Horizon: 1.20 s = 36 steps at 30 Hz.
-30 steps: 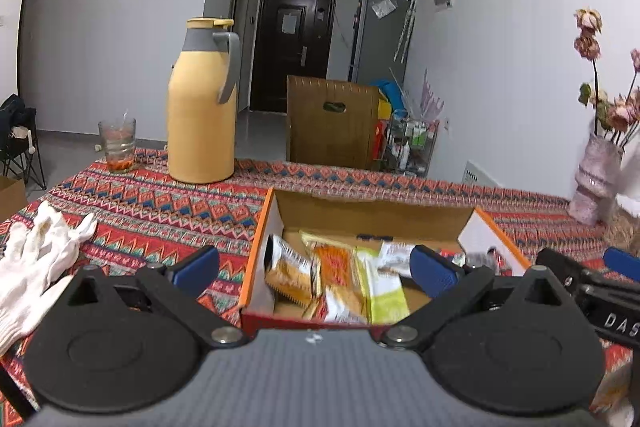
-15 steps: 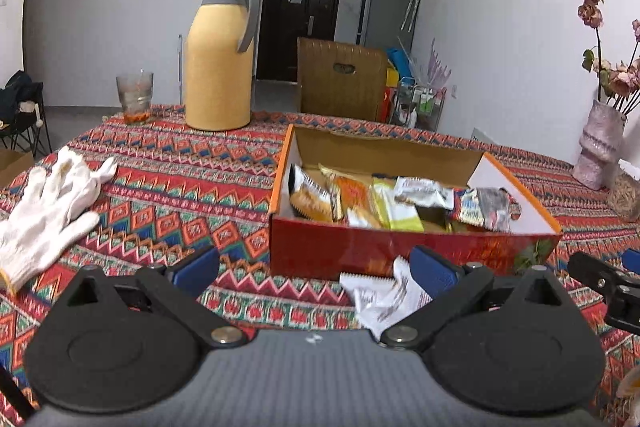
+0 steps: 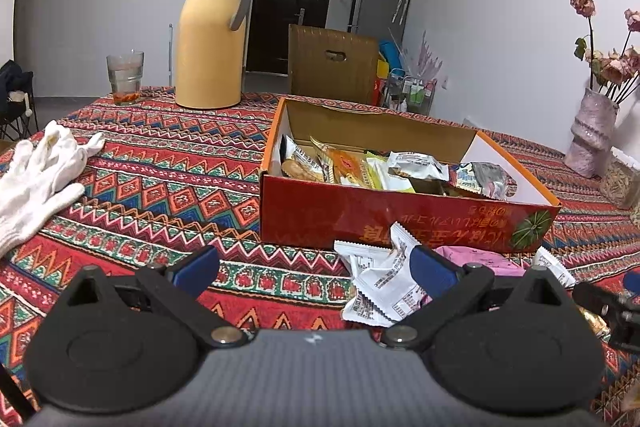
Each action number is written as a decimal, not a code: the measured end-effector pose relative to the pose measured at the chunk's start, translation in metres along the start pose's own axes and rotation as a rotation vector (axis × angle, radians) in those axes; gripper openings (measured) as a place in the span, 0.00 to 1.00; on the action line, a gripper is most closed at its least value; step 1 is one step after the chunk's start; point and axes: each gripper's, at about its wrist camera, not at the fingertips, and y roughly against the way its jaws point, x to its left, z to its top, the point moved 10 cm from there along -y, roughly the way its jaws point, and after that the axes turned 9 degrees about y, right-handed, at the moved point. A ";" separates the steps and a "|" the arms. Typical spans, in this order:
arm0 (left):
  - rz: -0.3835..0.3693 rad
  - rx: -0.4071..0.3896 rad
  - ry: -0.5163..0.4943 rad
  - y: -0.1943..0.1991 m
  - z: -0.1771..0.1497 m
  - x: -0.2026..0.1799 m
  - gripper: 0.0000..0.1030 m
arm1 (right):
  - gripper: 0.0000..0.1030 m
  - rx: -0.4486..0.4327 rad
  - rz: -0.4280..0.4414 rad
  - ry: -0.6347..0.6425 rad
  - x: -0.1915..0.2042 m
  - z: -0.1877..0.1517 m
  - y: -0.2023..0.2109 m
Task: Organize snacks
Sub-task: 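Withdraw both open tools from the box toward the snack pile, then grasp the pumpkin-seed crisp pack with the right tool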
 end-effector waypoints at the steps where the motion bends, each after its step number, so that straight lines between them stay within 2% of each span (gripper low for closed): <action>1: -0.004 0.001 0.004 -0.001 -0.001 0.000 1.00 | 1.00 0.007 -0.002 0.003 0.000 -0.003 0.000; 13: -0.024 0.023 0.008 -0.011 -0.012 0.001 1.00 | 1.00 0.115 -0.038 0.045 -0.012 -0.030 -0.014; 20: -0.022 0.033 0.009 -0.013 -0.015 0.002 1.00 | 1.00 0.223 -0.030 0.107 -0.015 -0.042 -0.043; 23: -0.020 0.037 0.012 -0.014 -0.016 0.003 1.00 | 1.00 0.239 0.011 0.014 -0.022 -0.045 -0.049; 24: -0.020 0.038 0.013 -0.014 -0.016 0.003 1.00 | 1.00 0.238 -0.006 0.006 -0.024 -0.046 -0.050; 30: -0.020 0.041 0.014 -0.013 -0.016 0.003 1.00 | 1.00 0.239 0.018 0.027 -0.020 -0.048 -0.051; 31: -0.019 0.042 0.015 -0.013 -0.016 0.003 1.00 | 0.98 0.236 0.025 0.032 -0.019 -0.048 -0.050; 35: -0.015 0.047 0.017 -0.014 -0.018 0.004 1.00 | 0.70 0.184 0.059 0.057 -0.011 -0.045 -0.039; 36: -0.015 0.048 0.017 -0.015 -0.018 0.004 1.00 | 0.67 0.171 0.066 0.064 -0.009 -0.045 -0.036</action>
